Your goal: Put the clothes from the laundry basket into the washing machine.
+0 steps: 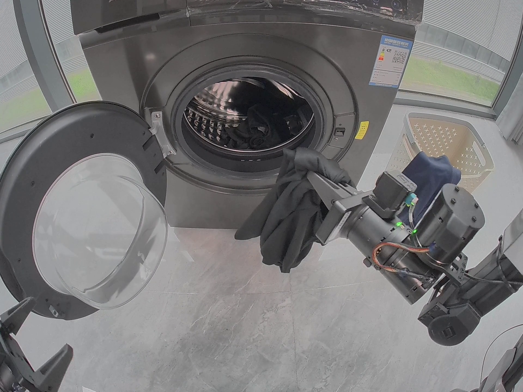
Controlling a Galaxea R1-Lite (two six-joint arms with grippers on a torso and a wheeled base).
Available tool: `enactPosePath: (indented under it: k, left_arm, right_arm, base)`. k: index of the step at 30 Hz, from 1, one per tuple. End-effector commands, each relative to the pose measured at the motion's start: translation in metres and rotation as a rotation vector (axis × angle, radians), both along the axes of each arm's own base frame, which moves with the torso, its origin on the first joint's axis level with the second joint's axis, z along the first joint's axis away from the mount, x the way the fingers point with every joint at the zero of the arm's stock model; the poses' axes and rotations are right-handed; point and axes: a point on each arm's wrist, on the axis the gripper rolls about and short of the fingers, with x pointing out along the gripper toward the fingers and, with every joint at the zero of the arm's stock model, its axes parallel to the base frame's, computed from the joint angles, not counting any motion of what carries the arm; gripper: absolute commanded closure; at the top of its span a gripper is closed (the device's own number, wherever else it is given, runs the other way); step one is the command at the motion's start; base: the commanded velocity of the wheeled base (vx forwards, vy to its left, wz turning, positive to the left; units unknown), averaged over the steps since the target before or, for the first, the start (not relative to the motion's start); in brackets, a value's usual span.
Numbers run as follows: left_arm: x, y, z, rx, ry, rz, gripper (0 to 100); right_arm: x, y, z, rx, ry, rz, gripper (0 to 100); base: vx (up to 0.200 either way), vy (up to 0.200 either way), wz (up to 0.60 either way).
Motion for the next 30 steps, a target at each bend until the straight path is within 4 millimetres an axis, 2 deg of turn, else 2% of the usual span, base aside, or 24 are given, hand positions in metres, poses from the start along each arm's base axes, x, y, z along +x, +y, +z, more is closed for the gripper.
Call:
enactPosePath:
  k: [1,8,10,11,13,20,22,30]
  left_arm:
    - [0.070,-0.009,0.020,0.014,0.225,-0.266,0]
    - [0.122,-0.028,0.021,0.024,0.273,-0.394,0]
    - [0.123,-0.029,0.021,0.025,0.273,-0.395,0]
    - [0.140,-0.037,0.018,0.037,0.292,-0.426,0]
    - [0.155,-0.046,0.013,0.045,0.324,-0.458,0]
    - [0.170,-0.057,0.005,0.055,0.357,-0.508,0]
    - [0.181,-0.065,-0.002,0.063,0.390,-0.528,0]
    - [0.207,-0.087,-0.016,0.078,0.441,-0.582,0]
  right_arm:
    - [0.023,0.028,0.005,0.041,0.028,0.020,100]
    - [0.028,0.036,0.014,0.060,0.124,0.045,100]
    - [0.029,0.036,0.015,0.062,0.122,0.043,100]
    - [0.032,0.037,0.023,0.079,0.104,0.040,100]
    - [0.031,0.041,0.026,0.087,0.095,0.052,100]
    - [0.035,0.044,0.032,0.106,0.075,0.049,100]
    - [0.037,0.042,0.038,0.123,0.060,0.041,100]
    - [0.034,0.045,0.036,0.122,0.064,0.046,100]
  base:
    - [0.000,0.000,0.00]
    - [0.000,0.000,0.00]
    - [0.000,0.000,0.00]
    - [0.000,0.000,0.00]
    - [0.000,0.000,0.00]
    - [0.000,0.000,0.00]
    - [0.000,0.000,0.00]
    - [0.000,0.000,0.00]
